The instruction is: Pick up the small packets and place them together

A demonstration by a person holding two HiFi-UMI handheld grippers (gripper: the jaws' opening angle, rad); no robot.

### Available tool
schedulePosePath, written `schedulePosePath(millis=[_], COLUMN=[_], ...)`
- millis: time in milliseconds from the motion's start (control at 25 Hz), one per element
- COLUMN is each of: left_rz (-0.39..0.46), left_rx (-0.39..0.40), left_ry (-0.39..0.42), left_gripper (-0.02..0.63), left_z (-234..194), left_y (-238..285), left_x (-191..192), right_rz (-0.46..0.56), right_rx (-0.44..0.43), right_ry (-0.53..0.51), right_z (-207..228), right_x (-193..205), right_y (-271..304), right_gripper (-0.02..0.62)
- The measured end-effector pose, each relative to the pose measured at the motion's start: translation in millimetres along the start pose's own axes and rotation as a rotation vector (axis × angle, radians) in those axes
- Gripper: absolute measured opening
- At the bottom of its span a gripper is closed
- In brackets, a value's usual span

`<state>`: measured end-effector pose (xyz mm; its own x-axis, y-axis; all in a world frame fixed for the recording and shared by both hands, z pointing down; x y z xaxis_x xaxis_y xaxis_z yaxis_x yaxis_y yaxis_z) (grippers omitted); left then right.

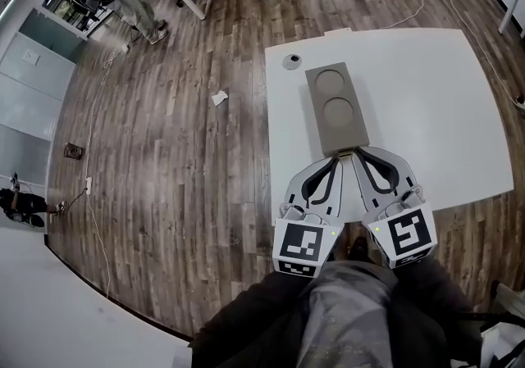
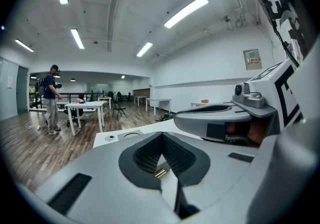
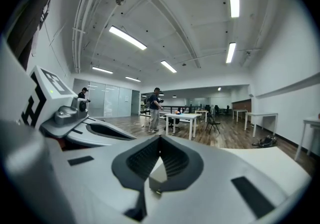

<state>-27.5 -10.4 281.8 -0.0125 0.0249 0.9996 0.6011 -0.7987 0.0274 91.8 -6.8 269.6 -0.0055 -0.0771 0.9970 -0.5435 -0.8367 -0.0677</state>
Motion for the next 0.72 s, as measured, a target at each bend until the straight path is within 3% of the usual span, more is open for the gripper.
schedulePosePath(millis=[320,720], left_rz=[0.004,-0.001], left_rx=[0.022,0.152], left_ry=[-0.009,-0.054], left_gripper=[0.003,0.003], left_z=[-15.2,-30.6], left_y=[5.0,9.9], left_x=[1.1,13.6], right_rz=[0.000,-0.051], right_rx=[0.022,0.136], right_ry=[-0.010,-0.012], right_z=[-3.6,-18.0], right_x=[2.4,9.8], right_y=[12.1,17.8], right_gripper=[-0.003,-0.003])
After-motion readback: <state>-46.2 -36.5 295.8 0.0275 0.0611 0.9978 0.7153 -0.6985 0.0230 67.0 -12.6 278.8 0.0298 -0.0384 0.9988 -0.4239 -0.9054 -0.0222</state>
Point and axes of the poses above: the fingertips, and each gripper's own axes: y forward along the fingers, z to its right, x out of its underside, the point moved 8 cm from there along -y, backward along the fingers, and after that the axes turned 14 degrees about z, right-handed, at the moved point
